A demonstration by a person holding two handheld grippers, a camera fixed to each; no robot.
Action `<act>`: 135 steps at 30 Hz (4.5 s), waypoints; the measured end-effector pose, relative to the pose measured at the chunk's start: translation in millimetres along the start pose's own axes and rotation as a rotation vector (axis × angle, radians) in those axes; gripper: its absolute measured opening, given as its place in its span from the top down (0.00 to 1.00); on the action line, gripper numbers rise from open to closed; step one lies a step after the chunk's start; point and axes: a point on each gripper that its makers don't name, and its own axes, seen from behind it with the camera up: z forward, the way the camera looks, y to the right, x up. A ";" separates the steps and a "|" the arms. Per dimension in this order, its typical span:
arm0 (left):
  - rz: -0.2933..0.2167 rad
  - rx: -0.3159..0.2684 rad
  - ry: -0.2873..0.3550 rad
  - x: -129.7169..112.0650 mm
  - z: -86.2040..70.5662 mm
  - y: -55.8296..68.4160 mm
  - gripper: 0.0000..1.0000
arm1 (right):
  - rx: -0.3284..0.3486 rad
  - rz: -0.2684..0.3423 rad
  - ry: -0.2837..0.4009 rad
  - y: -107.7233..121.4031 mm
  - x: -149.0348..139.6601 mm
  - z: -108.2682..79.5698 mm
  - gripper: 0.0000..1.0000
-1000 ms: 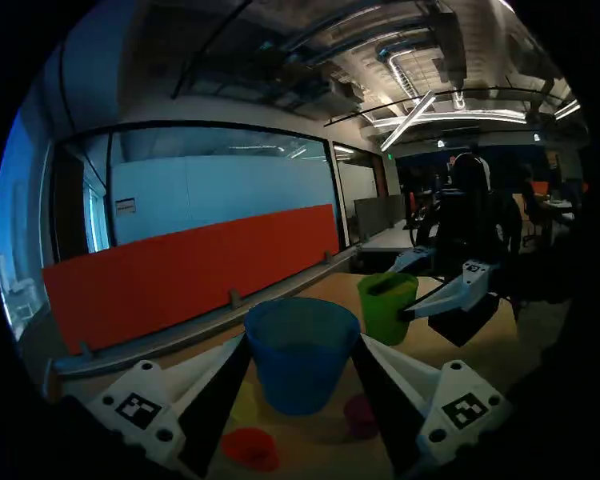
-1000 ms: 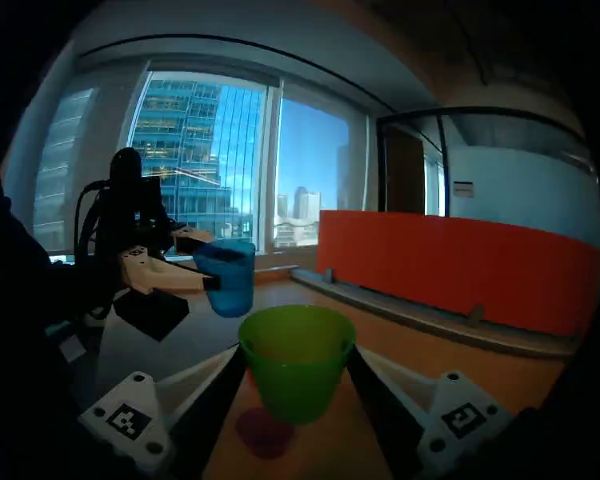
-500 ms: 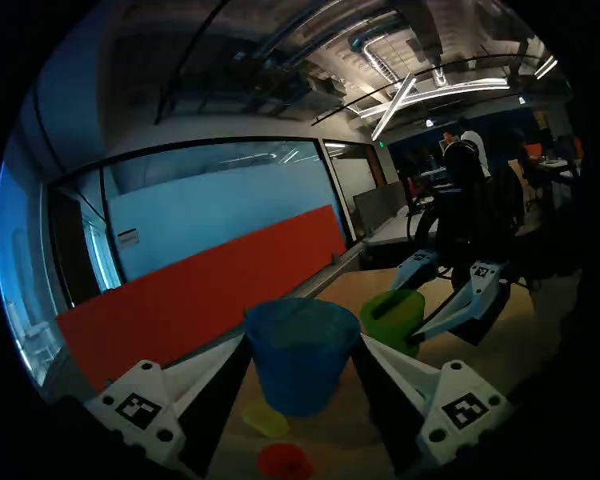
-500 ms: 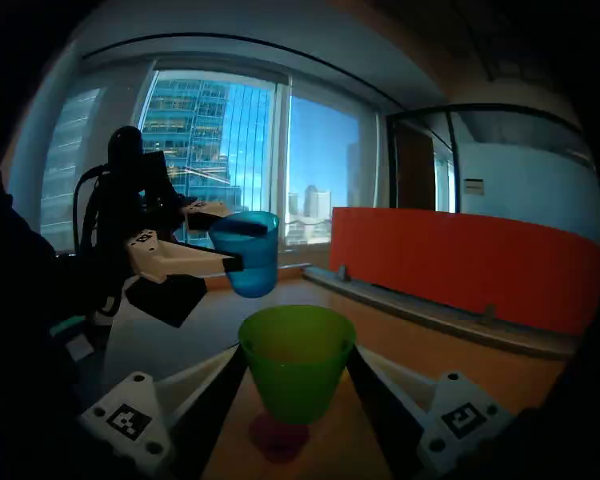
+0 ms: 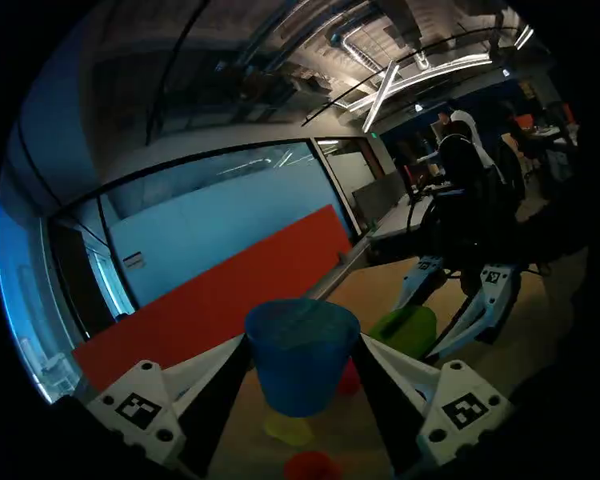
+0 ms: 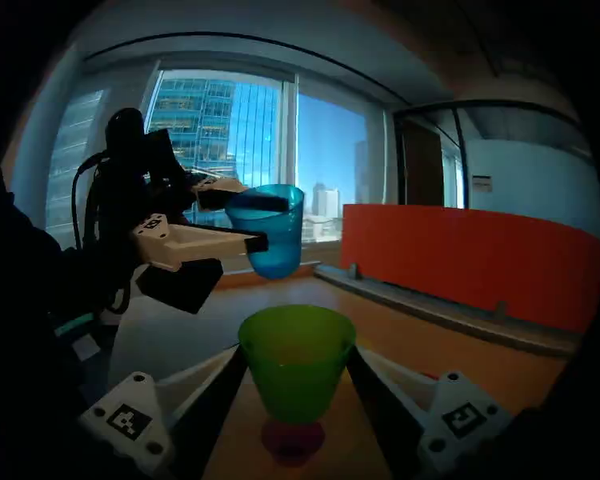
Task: Pour water
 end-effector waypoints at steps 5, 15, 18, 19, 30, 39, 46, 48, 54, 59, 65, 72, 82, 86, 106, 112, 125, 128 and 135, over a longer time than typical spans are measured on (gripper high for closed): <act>0.042 0.011 -0.005 2.6 2.1 -3.3 0.14 | 0.017 0.000 -0.002 -5.6 -1.8 3.6 0.10; 0.117 0.029 -0.009 9.1 6.2 -8.6 0.14 | 0.037 -0.002 -0.009 -13.0 -4.3 7.9 0.10; 0.141 0.032 -0.012 9.9 7.1 -8.7 0.14 | 0.042 -0.003 -0.012 -14.4 -5.9 9.1 0.10; 0.150 0.033 -0.013 10.6 7.1 -8.8 0.14 | 0.044 -0.002 -0.013 -15.0 -6.7 9.4 0.10; 0.237 0.045 -0.021 18.9 7.5 -9.5 0.14 | 0.065 -0.005 -0.021 -22.4 -10.0 15.2 0.10; 0.297 0.057 -0.023 23.2 9.2 -10.3 0.15 | 0.077 -0.005 -0.016 -27.0 -6.8 20.4 0.11; 0.348 0.062 -0.024 25.0 9.8 -9.6 0.15 | 0.082 -0.003 -0.010 -28.9 -3.9 24.0 0.10; 0.360 0.065 -0.024 25.4 10.2 -10.0 0.15 | 0.082 -0.004 -0.009 -28.9 -3.4 24.6 0.10; 0.398 0.076 -0.026 25.3 13.0 -13.3 0.15 | 0.084 -0.005 -0.008 -29.0 -2.4 25.7 0.11; 0.434 0.081 -0.032 24.2 15.2 -15.0 0.15 | 0.083 -0.007 -0.007 -27.3 -1.9 26.5 0.10; 0.484 0.090 -0.038 23.7 16.3 -15.1 0.15 | 0.081 -0.007 -0.004 -25.8 -0.2 27.5 0.10; 0.524 0.097 -0.038 25.8 17.0 -12.9 0.15 | 0.080 -0.007 -0.001 -24.8 1.1 28.0 0.10; 0.562 0.106 -0.033 30.2 16.8 -14.3 0.15 | 0.078 -0.007 0.001 -22.6 3.0 26.5 0.10; 0.580 0.108 -0.032 30.9 17.5 -13.8 0.15 | 0.077 -0.007 0.003 -21.6 3.2 25.8 0.11; 0.661 0.116 -0.025 34.8 21.8 -13.9 0.15 | 0.073 -0.005 0.006 -18.7 3.3 24.6 0.11; 0.683 0.120 -0.023 35.5 19.8 -13.0 0.15 | 0.074 -0.007 0.006 -18.7 3.8 24.1 0.11; 0.726 0.129 -0.025 40.5 15.1 -11.0 0.15 | 0.073 -0.009 0.010 -18.1 6.6 24.2 0.11; 0.736 0.133 -0.025 40.5 14.7 -12.0 0.15 | 0.073 -0.010 0.010 -18.0 6.9 24.4 0.11; 0.753 0.136 -0.018 43.2 14.3 -12.3 0.15 | 0.072 -0.008 0.014 -16.7 7.7 25.2 0.11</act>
